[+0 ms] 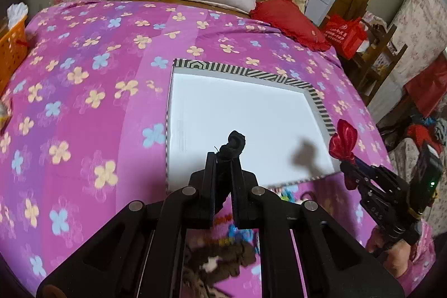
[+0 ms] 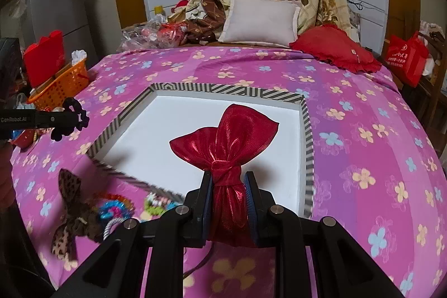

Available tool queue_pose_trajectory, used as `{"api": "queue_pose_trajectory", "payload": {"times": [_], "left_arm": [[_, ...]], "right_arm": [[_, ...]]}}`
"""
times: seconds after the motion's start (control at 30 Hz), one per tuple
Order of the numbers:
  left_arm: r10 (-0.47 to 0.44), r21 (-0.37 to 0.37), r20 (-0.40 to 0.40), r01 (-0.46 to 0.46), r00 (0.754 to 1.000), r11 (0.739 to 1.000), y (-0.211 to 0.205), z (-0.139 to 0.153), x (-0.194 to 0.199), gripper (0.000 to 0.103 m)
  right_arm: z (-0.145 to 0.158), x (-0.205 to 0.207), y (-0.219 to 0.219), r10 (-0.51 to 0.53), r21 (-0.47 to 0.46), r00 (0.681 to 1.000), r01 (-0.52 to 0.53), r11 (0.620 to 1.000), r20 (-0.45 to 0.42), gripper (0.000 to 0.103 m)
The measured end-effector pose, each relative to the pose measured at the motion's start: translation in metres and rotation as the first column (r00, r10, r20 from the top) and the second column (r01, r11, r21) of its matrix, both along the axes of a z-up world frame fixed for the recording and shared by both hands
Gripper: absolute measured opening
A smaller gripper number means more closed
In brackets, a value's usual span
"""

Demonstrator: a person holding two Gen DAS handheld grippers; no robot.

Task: Organize jewelry
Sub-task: 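Carry the scrunchie with the left tool into the tray while the right tool carries the bow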

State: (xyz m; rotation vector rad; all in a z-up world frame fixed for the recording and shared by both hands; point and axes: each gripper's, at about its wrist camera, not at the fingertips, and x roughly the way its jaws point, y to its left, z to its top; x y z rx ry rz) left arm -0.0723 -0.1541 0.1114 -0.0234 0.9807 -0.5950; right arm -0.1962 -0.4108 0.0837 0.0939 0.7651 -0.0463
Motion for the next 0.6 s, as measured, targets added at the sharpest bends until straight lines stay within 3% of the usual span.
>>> {"api": "queue_pose_trajectory", "payload": {"times": [0.33, 0.6], "left_arm": [[0.003, 0.063, -0.029, -0.001, 1.000, 0.998, -0.029, -0.024, 0.030, 0.008], [0.014, 0.096, -0.108, -0.003, 0.994, 0.995, -0.045, -0.054, 0.049, 0.008]], "right_arm": [[-0.022, 0.029, -0.025, -0.035, 0.026, 0.997, 0.037, 0.999, -0.067, 0.021], [-0.045, 0.048, -0.038, -0.050, 0.037, 0.989, 0.056, 0.998, -0.139, 0.021]]}}
